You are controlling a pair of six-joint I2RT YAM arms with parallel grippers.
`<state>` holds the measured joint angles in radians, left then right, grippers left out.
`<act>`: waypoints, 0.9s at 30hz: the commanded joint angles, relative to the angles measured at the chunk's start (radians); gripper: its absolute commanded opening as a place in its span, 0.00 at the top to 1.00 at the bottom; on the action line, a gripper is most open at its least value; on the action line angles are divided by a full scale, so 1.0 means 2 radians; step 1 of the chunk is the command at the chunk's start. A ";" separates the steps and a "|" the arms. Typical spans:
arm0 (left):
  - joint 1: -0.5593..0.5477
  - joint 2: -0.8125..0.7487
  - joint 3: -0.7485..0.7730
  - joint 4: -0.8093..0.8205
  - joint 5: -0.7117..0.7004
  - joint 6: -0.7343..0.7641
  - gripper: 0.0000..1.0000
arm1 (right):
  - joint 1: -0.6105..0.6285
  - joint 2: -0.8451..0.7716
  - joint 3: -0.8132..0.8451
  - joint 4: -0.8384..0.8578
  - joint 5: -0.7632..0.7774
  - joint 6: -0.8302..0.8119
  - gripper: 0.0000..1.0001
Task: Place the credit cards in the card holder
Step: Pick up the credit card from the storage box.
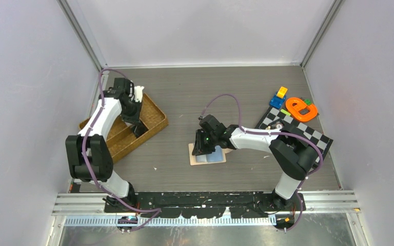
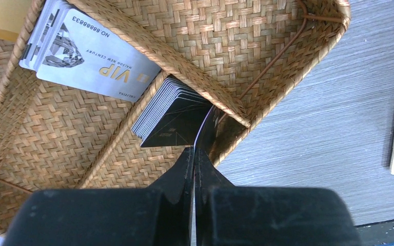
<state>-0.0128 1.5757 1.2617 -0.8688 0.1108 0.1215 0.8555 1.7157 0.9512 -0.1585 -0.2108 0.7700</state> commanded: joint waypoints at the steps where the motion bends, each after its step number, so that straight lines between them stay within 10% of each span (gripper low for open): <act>1: 0.004 0.012 0.003 -0.001 0.011 -0.010 1.00 | 0.004 -0.006 0.019 0.001 0.007 0.004 0.73; 27: 0.004 0.064 0.024 -0.029 0.065 -0.030 0.88 | 0.006 -0.001 0.017 0.006 0.008 0.006 0.74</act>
<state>0.0002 1.6939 1.2995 -0.8764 0.1673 0.0814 0.8581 1.7161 0.9520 -0.1585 -0.2073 0.7700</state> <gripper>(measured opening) 0.122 0.261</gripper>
